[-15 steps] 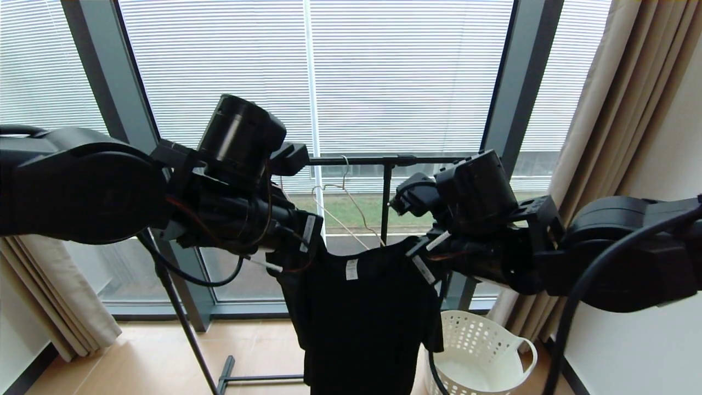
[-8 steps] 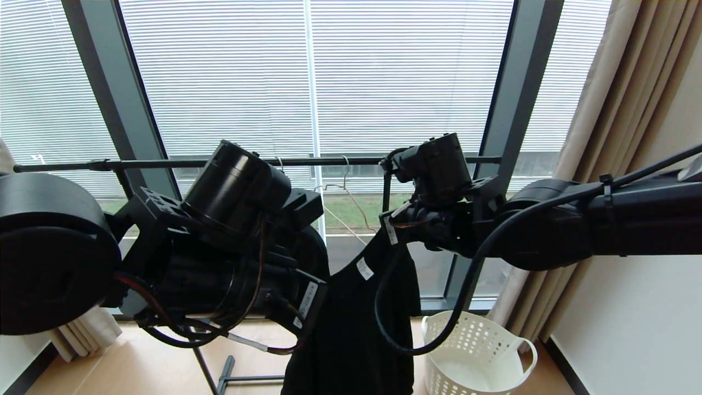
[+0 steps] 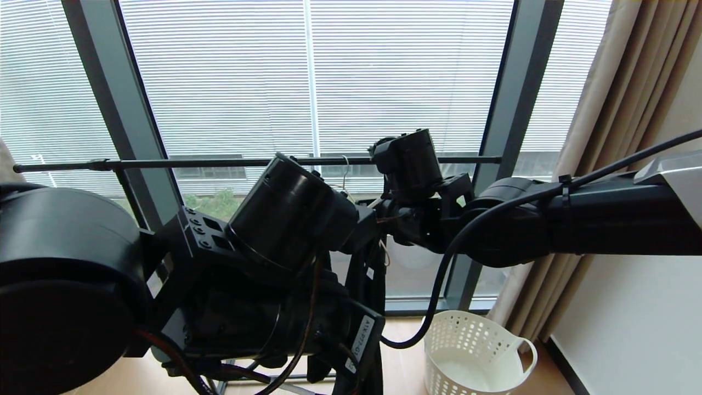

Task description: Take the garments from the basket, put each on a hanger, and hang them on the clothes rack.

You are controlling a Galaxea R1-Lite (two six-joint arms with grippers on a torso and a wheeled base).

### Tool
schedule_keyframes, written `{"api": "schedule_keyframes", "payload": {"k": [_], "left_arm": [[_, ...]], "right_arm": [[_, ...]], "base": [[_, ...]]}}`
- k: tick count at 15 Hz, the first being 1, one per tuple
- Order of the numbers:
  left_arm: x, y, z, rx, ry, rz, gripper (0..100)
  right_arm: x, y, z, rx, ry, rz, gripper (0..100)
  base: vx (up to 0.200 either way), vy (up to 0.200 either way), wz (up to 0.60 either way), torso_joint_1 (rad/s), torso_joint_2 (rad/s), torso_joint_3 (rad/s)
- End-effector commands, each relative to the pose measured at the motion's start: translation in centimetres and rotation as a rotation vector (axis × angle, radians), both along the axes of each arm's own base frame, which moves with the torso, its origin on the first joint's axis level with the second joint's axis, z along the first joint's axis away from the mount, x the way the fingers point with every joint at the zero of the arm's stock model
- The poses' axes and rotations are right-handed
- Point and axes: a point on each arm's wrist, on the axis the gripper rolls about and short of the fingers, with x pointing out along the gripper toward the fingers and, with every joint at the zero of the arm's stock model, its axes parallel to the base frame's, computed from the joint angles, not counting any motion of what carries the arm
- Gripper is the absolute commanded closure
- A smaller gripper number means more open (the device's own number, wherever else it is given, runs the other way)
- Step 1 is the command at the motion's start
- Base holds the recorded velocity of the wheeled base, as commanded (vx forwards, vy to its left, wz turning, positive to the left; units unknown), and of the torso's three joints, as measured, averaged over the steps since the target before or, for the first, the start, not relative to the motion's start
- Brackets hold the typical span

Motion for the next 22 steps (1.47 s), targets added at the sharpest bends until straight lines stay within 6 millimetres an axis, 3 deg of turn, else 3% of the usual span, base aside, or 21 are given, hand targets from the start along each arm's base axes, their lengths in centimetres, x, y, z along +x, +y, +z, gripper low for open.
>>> {"api": "schedule_keyframes", "payload": {"k": [1, 7, 14, 17, 20, 22], "left_arm": [[0.1, -0.7, -0.2, 0.002, 0.004, -0.009, 100], [0.4, -0.8, -0.5, -0.005, 0.028, 0.022, 100], [5.5, 4.1, -0.2, 0.003, -0.008, 0.234, 100], [7.0, 4.9, 0.8, -0.035, -0.051, 0.284, 100], [8.3, 4.3, 1.6, -0.058, -0.079, 0.299, 100], [9.8, 3.8, 1.4, -0.053, -0.094, 0.33, 100]], "right_arm": [[0.0, 0.2, 0.1, 0.006, -0.004, 0.003, 100], [0.0, 0.0, 0.4, 0.01, -0.007, 0.007, 100], [1.6, -4.0, 0.8, -0.121, -0.025, -0.039, 100], [-0.5, -6.2, 1.3, -0.255, -0.029, 0.014, 100], [-3.7, -8.0, 1.8, -0.391, -0.04, 0.098, 100], [-6.6, -7.7, 2.1, -0.429, -0.055, 0.176, 100]], "base": [[0.0, 0.0, 0.0, 0.0, 0.0, 0.0], [0.0, 0.0, 0.0, 0.0, 0.0, 0.0], [0.0, 0.0, 0.0, 0.0, 0.0, 0.0], [0.0, 0.0, 0.0, 0.0, 0.0, 0.0], [0.0, 0.0, 0.0, 0.0, 0.0, 0.0], [0.0, 0.0, 0.0, 0.0, 0.0, 0.0]]}}
